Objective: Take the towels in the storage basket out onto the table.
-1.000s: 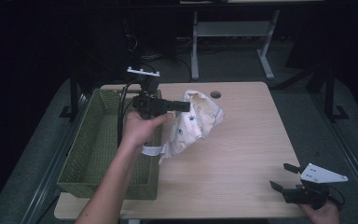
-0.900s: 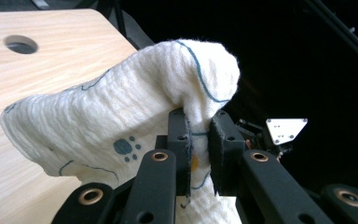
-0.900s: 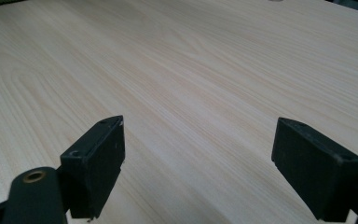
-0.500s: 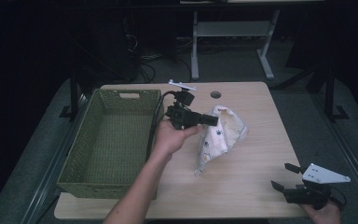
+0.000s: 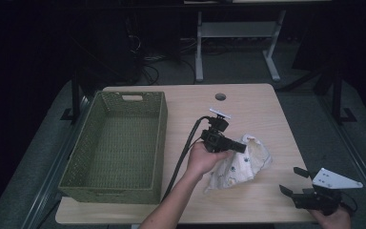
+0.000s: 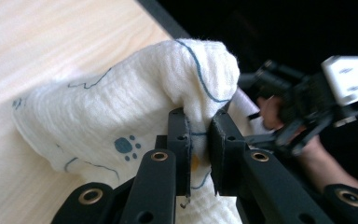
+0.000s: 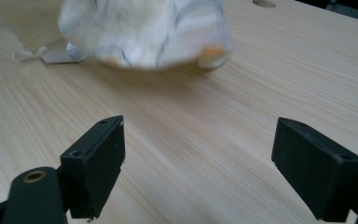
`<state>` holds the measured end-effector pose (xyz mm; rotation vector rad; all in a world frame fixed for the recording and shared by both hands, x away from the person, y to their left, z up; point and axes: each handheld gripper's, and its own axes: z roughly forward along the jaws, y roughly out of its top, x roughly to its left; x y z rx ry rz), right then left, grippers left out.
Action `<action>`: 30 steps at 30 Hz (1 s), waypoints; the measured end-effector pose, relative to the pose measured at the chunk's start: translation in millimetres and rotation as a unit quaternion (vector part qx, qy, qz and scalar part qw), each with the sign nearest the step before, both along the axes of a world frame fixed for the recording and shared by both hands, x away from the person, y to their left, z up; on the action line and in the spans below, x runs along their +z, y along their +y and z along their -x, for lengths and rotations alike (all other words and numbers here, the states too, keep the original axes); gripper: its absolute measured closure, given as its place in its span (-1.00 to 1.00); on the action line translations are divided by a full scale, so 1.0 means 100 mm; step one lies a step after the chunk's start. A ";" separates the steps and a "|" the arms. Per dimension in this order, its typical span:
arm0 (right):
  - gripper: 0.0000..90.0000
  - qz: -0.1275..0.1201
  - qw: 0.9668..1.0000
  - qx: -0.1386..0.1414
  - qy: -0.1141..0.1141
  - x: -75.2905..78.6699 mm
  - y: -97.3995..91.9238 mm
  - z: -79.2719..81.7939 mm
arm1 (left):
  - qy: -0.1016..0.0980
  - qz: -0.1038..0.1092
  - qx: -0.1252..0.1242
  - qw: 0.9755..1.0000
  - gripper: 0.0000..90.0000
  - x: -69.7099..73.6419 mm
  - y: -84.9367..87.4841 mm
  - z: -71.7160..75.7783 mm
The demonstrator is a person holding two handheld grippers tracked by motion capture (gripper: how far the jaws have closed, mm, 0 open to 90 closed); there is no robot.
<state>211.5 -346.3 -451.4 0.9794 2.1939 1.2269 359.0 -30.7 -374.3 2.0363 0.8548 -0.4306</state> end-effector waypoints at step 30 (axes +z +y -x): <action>-0.53 0.000 1.000 0.029 -0.011 0.02 0.11 0.03 | 0.066 0.061 -0.046 0.995 0.76 -0.28 -0.35 0.13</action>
